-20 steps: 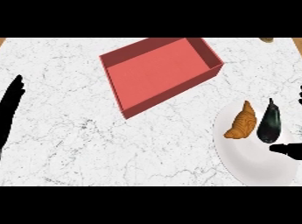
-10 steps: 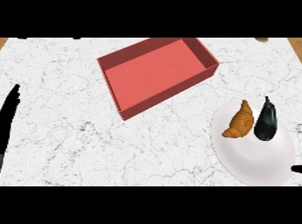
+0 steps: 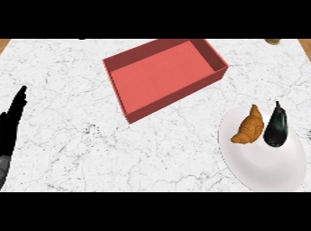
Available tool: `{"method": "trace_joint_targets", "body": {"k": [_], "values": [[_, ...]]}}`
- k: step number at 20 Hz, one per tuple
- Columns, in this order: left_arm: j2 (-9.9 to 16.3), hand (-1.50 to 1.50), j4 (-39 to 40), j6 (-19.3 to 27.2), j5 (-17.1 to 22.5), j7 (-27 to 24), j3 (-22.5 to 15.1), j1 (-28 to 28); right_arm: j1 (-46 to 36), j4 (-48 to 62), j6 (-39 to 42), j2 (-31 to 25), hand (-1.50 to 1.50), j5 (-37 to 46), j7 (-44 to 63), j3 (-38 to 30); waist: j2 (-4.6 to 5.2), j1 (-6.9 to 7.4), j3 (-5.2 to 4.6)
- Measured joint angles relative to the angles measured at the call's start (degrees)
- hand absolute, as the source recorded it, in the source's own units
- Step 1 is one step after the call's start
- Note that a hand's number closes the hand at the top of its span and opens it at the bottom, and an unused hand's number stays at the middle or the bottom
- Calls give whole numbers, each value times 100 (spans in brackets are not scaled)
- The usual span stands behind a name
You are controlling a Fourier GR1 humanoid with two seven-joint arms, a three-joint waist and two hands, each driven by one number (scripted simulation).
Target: Pick the eggplant from the plate and place it in the cardboard box
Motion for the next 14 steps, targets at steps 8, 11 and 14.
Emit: {"method": "trace_joint_targets", "body": {"k": [8,11,14], "values": [[-49,0,87,-149,-92,61,126,-87,-1113,533,883,15,-150,1004,717,806,0,12,-1],[-33,0,41,-246,-119,117,244,-48,-1519,694,1175,263,-150,1228,1044,922,-9,-11,-1],[-144,0,48,-227,-234,96,305,-26,-1811,1173,1122,507,-150,1667,989,1056,-8,-23,0]]}}
